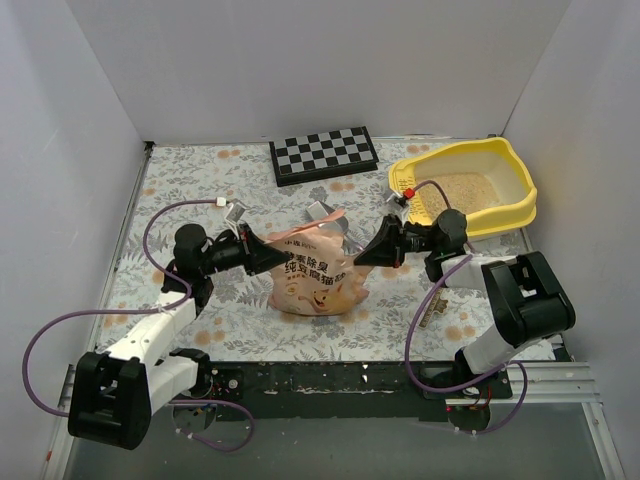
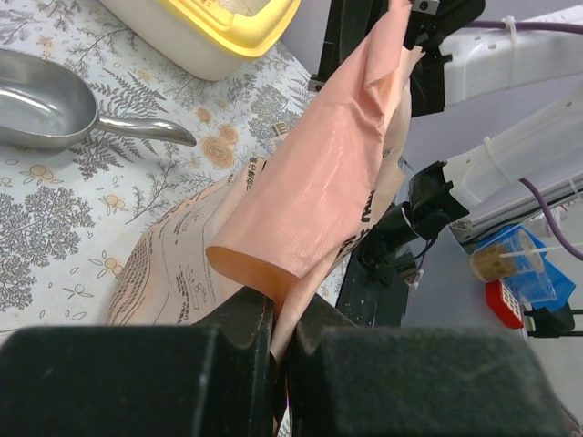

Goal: Fill the litter box with clean litter

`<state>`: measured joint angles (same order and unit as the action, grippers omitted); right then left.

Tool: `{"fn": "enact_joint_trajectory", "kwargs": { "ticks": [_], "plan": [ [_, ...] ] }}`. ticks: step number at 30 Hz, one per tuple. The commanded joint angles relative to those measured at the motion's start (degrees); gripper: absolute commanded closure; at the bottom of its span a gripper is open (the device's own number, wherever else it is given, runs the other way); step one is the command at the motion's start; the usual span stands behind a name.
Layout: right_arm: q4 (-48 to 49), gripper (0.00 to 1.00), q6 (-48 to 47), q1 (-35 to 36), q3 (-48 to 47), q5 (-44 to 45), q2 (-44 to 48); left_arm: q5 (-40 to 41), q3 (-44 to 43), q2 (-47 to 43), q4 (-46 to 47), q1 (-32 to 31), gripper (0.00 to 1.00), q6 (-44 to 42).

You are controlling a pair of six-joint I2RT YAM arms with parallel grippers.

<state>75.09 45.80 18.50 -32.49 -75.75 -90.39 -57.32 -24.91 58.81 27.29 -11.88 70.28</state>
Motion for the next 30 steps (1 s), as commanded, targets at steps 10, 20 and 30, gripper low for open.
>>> {"fn": "enact_joint_trajectory", "kwargs": {
  "ticks": [10, 20, 30],
  "plan": [
    [-28.71, 0.99, -15.28, 0.92, 3.23, 24.84, 18.3, 1.69, -4.98, -6.69, -20.6, -0.34, 1.0, 1.7],
    [-46.53, 0.99, -14.79, 1.01, 1.64, 28.47, 23.33, 2.91, -5.94, -4.58, -26.83, -0.43, 1.0, 6.71],
    [-41.27, 0.99, 5.5, 1.01, 5.5, 19.5, 24.03, -0.51, -8.75, -1.77, -42.38, -0.43, 1.0, 8.74]
  ]
}}
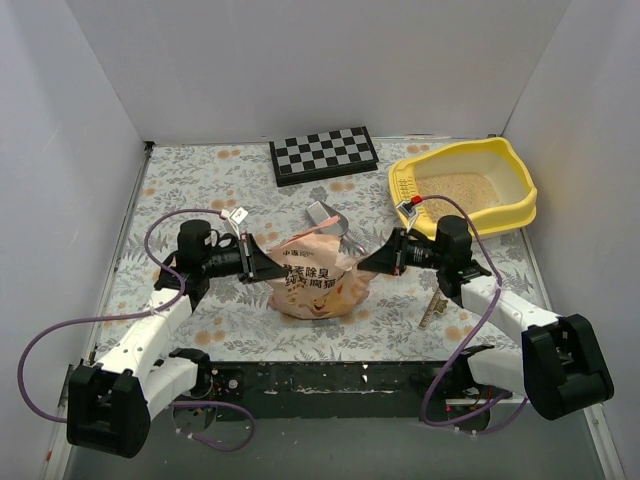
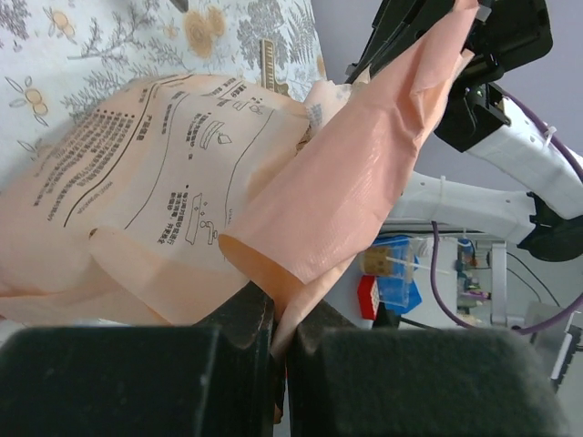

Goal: Fill the litter box with clean litter

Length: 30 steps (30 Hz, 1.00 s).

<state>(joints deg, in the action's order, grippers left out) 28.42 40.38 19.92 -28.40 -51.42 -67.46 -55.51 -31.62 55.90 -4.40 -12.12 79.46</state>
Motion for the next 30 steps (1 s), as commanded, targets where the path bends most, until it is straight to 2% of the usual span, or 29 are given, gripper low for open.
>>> {"fn": "enact_joint_trajectory", "kwargs": {
  "ticks": [1, 6, 8, 14, 19, 22, 30],
  "plan": [
    [6.8, 0.99, 13.12, -0.41, 2.12, -6.05, 0.84, -2.41, -2.39, 1.4, -13.15, -0.1, 1.0, -1.14],
    [18.84, 0.99, 27.36, -0.41, 6.6, -11.24, -1.18, -3.38, -3.19, 1.93, -21.52, -0.19, 1.0, -2.56],
    [18.96, 0.99, 29.31, -0.41, 7.48, -12.47, -1.27, -3.91, -2.93, 1.32, -23.1, -0.19, 1.0, -1.51],
    [1.31, 0.99, 22.12, -0.41, 9.76, -13.35, 2.5, -1.54, -1.52, -0.7, -31.26, -0.19, 1.0, -2.82],
    [-5.39, 0.99, 20.44, -0.41, 13.54, -13.97, 6.02, -0.13, 0.76, -2.28, -35.75, -0.19, 1.0, -3.61],
    [-12.5, 0.99, 15.97, -0.41, 14.51, -13.62, 7.43, 0.48, 2.08, -2.72, -38.22, -0.19, 1.0, -5.54],
    [-16.38, 0.99, 12.97, -0.15, 19.44, -12.3, 10.07, 2.94, 6.39, -3.17, -40.5, -0.19, 1.0, -8.7]
  ]
}}
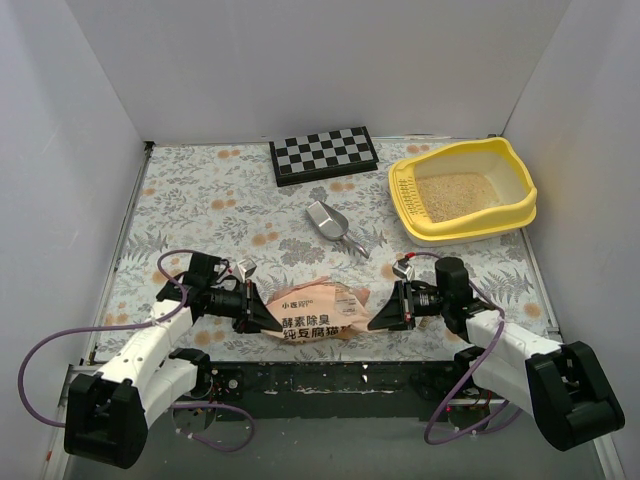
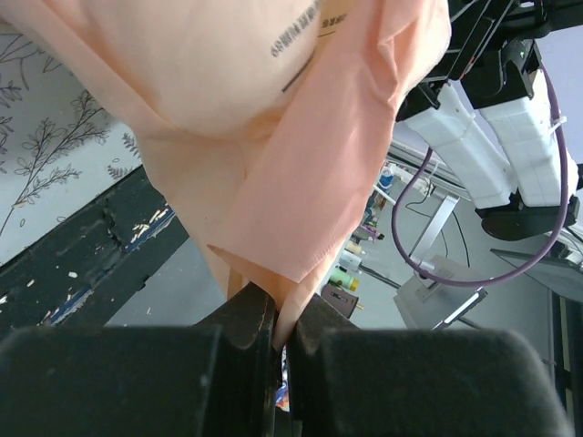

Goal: Fill the litter box with clean litter

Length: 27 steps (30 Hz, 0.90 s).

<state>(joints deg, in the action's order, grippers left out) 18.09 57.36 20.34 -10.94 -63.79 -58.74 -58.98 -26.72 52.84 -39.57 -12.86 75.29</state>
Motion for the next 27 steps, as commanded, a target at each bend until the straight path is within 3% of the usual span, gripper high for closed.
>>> {"fn": "enact_joint_trajectory", "kwargs": {
  "ticks": [1, 8, 11, 14, 17, 21, 27],
  "plan": [
    [-6.65, 0.99, -4.36, -0.65, 2.15, 0.16, 1.52, 6.86, 1.32, 0.16, -5.78, 0.56, 1.0, -5.06],
    [-11.83, 0.99, -8.84, -0.65, -0.83, 2.09, 3.28, 7.65, 0.09, 1.92, -5.96, 0.56, 1.0, -6.47],
    [-21.37, 0.76, -17.86, -0.65, -6.26, 3.66, 4.51, 7.3, 0.0, 1.83, -6.04, 0.56, 1.0, -6.73],
    [-36.76, 0.69, -32.09, -0.65, -17.14, 11.56, 3.81, 7.04, -0.35, 1.48, -6.04, 0.56, 1.0, -6.73],
    [-44.18, 0.61, -39.24, -0.21, -28.48, 19.03, 2.49, 6.6, -0.53, 1.48, -6.22, 0.56, 1.0, -7.08],
    [-43.33, 0.49, -44.17, 2.67, -36.42, 20.46, 0.3, 6.16, -0.79, 1.65, -5.87, 0.56, 1.0, -7.26],
    [-39.88, 0.38, -51.1, 18.57, -44.07, 29.93, -2.25, 5.63, -1.49, 2.09, -5.78, 0.65, 1.0, -7.7]
  ]
}}
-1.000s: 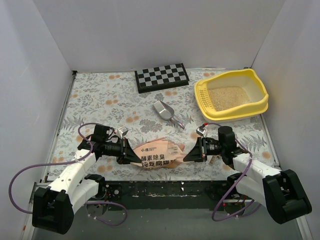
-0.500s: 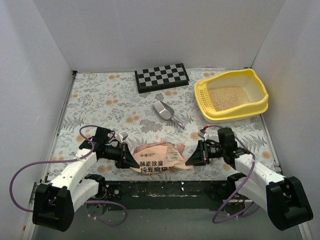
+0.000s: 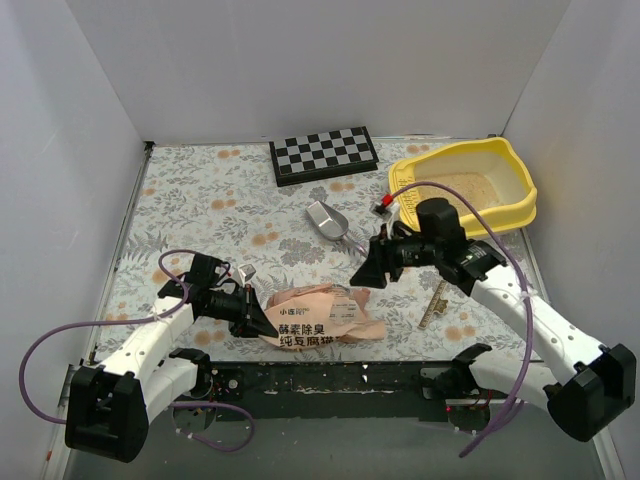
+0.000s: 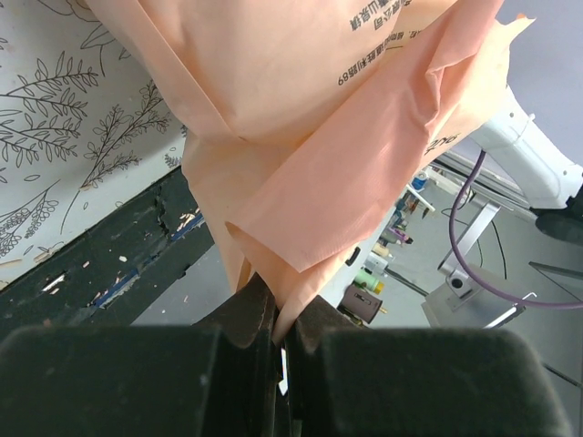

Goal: Fill the litter box with clean litter

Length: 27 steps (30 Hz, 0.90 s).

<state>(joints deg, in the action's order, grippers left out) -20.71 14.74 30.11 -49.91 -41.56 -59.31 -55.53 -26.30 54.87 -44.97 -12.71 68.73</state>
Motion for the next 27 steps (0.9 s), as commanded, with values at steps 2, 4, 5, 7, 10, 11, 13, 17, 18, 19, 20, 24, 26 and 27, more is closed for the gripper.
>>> {"fn": "enact_joint_trajectory", "kwargs": {
  "ticks": [2, 4, 5, 7, 10, 11, 13, 17, 18, 19, 20, 24, 26, 27],
  "plan": [
    [0.13, 0.37, -11.48, 14.07, -6.42, 12.27, -1.86, 2.0, -2.0, 0.32, -0.38, 0.41, 1.0, -1.32],
    [0.23, 0.36, -14.55, 19.87, -7.65, 18.06, -2.39, 2.0, -1.91, 0.5, -0.29, 0.41, 1.0, -1.41],
    [0.14, 0.36, -17.7, 23.47, -8.18, 22.79, -3.09, 1.83, -2.0, 0.41, -0.12, 0.41, 1.0, -1.32],
    [1.1, 0.34, -21.75, 29.45, -8.45, 33.33, -4.06, 2.09, -2.08, 0.67, 0.32, 0.41, 1.0, -1.32],
    [8.28, 0.33, -25.02, 33.34, -5.39, 43.46, -3.71, 2.18, -2.43, 1.2, 0.41, 0.41, 1.0, -1.4],
    [12.58, 0.33, -25.11, 33.44, -2.07, 46.63, -2.75, 2.09, -2.61, 1.2, 0.5, 0.41, 1.0, -1.49],
    [19.28, 0.35, -24.15, 33.44, 0.77, 51.47, -1.52, 2.0, -2.7, 1.29, 0.41, 0.41, 1.0, -1.67],
    [18.98, 0.92, -20.44, 31.86, -1.58, 48.02, -2.9, 1.74, -2.79, 1.55, 0.58, 0.41, 1.0, -1.58],
    [14.86, 0.84, -22.2, 31.86, -5.33, 44.76, -5.27, 1.74, -2.96, 1.64, 0.59, 0.49, 1.0, -1.58],
    [9.25, 0.62, -23.34, 31.94, -9.03, 42.12, -7.73, 1.65, -2.96, 1.73, 0.59, 0.41, 1.0, -1.67],
    [4.5, 0.44, -24.92, 32.55, -12.98, 38.96, -10.36, 1.56, -2.96, 1.64, 0.59, 0.41, 1.0, -1.67],
    [-4.84, 0.18, -33.0, 42.02, -17.85, 48.83, -14.51, 1.3, -2.79, 1.47, 0.59, 0.32, 1.0, -1.67],
    [-7.23, 0.15, -34.69, 46.34, -18.56, 53.06, -15.57, 1.04, -2.79, 0.94, 0.67, 0.23, 1.0, -1.49],
    [-6.98, 0.15, -35.3, 48.18, -17.86, 54.38, -15.49, 0.95, -2.7, 0.68, 0.67, 0.23, 1.0, -1.32]
  ]
}}
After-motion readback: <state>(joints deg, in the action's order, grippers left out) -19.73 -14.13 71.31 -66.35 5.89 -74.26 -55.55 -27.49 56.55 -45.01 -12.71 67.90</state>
